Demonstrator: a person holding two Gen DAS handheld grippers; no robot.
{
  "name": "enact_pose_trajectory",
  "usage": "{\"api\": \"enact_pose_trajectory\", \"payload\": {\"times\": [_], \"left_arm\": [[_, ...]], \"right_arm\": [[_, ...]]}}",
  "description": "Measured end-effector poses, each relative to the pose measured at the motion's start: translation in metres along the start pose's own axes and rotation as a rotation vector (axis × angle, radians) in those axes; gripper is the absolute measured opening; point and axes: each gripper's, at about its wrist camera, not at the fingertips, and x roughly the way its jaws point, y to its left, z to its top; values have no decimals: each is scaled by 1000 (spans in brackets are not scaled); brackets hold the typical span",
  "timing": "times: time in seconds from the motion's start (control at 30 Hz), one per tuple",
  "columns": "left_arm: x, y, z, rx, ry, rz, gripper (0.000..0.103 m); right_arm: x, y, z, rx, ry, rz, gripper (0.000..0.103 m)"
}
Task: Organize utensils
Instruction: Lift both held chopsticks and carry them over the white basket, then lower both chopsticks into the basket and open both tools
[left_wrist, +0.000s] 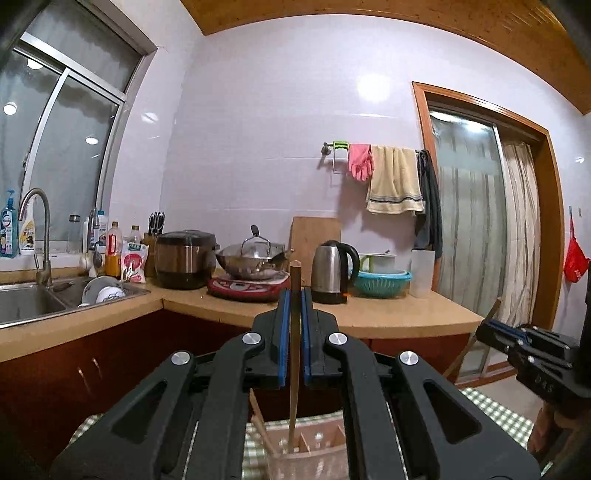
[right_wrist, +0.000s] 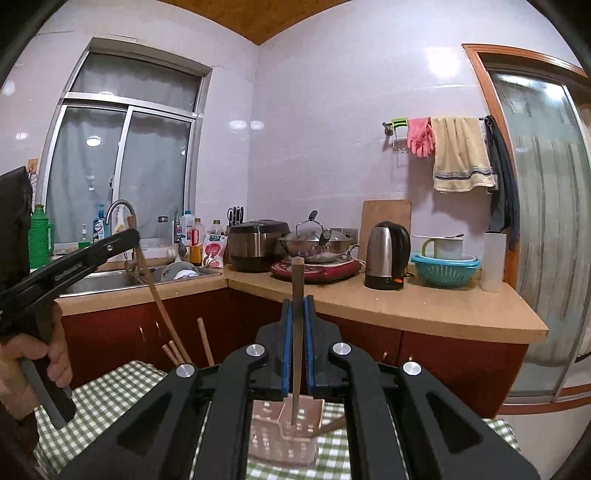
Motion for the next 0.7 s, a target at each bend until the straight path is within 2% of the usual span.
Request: {"api": "enact_pose_trajectory", "payload": {"times": [0.23, 0.37, 0.6, 0.7], "left_arm": [[41, -3, -33, 4, 75, -3, 6], [61, 3, -66, -18, 153, 4, 6], [80, 10, -98, -18, 239, 3, 6], [84, 11, -105, -15, 253, 11, 14]], "right_arm": [[47, -9, -24, 34, 77, 11, 7], [64, -10, -45, 52, 129, 17, 7], [83, -8, -72, 65, 207, 29, 7], [87, -8, -73, 55, 211, 21, 7]]}}
